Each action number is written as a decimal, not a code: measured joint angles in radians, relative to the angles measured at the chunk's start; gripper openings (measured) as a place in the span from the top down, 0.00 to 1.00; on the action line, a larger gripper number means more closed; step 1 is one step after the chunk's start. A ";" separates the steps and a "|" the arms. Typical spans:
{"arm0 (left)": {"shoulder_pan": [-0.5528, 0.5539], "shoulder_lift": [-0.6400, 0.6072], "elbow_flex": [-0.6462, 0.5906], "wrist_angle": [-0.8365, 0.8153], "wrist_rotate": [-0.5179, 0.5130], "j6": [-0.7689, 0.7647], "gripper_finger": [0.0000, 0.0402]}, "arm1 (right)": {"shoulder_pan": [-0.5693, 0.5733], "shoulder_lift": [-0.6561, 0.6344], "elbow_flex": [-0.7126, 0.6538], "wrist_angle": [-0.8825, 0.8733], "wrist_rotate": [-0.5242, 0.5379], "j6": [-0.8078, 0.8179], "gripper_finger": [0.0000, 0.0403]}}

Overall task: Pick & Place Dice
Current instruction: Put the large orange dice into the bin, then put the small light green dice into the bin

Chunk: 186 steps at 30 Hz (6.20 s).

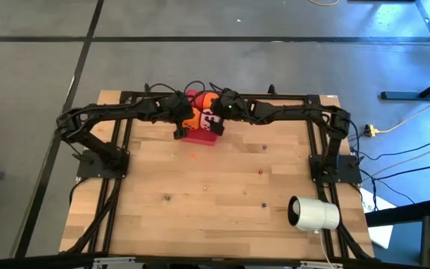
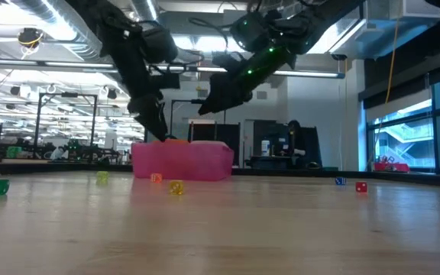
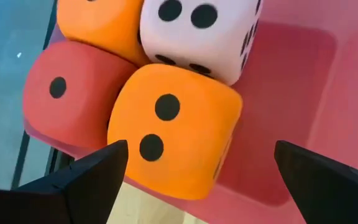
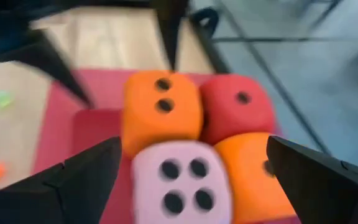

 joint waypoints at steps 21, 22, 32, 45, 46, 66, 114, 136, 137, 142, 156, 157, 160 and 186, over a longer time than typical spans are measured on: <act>-0.021 0.049 -0.002 0.140 -0.185 0.054 0.00 | 0.064 0.040 0.000 -0.161 -0.131 0.029 0.01; -0.029 0.030 -0.002 0.127 -0.185 0.043 0.00 | 0.064 0.037 0.000 -0.183 -0.131 0.029 0.01; -0.116 -0.192 -0.005 -0.135 0.073 -0.103 0.00 | 0.103 -0.047 0.000 -0.427 -0.187 0.025 0.01; -0.191 -0.480 -0.392 0.124 0.173 -0.307 0.00 | 0.144 -0.373 -0.304 -0.378 -0.184 0.073 0.01; -0.197 -0.493 -0.422 0.161 0.187 -0.319 0.00 | 0.144 -0.414 -0.364 -0.342 -0.184 0.079 0.01; -0.237 -0.491 -0.526 0.264 0.248 -0.401 0.00 | 0.144 -0.626 -0.760 0.111 -0.176 0.190 0.01; -0.335 -0.275 -0.664 0.399 0.034 -0.604 0.67 | 0.144 -0.622 -0.759 0.139 -0.149 0.211 0.01; -0.337 -0.273 -0.625 0.445 0.074 -0.588 0.83 | 0.144 -0.622 -0.759 0.139 -0.149 0.209 0.01; -0.341 -0.273 -0.610 0.449 0.075 -0.588 0.83 | 0.144 -0.622 -0.759 0.139 -0.149 0.209 0.01; -0.378 -0.274 -0.516 0.452 0.071 -0.450 0.83 | 0.144 -0.622 -0.759 0.139 -0.149 0.210 0.01; -0.307 -0.264 -0.387 0.450 -0.177 -0.176 0.83 | 0.144 -0.622 -0.759 0.139 -0.020 0.241 0.01; -0.298 -0.260 -0.387 0.451 -0.185 -0.176 0.83 | 0.144 -0.622 -0.759 0.139 -0.020 0.241 0.01; -0.271 -0.259 -0.387 0.458 -0.226 -0.214 0.83 | 0.144 -0.622 -0.759 0.139 -0.018 0.241 0.01; -0.119 -0.049 -0.352 0.514 -0.037 -0.307 0.80 | 0.144 -0.622 -0.759 0.139 -0.018 0.241 0.01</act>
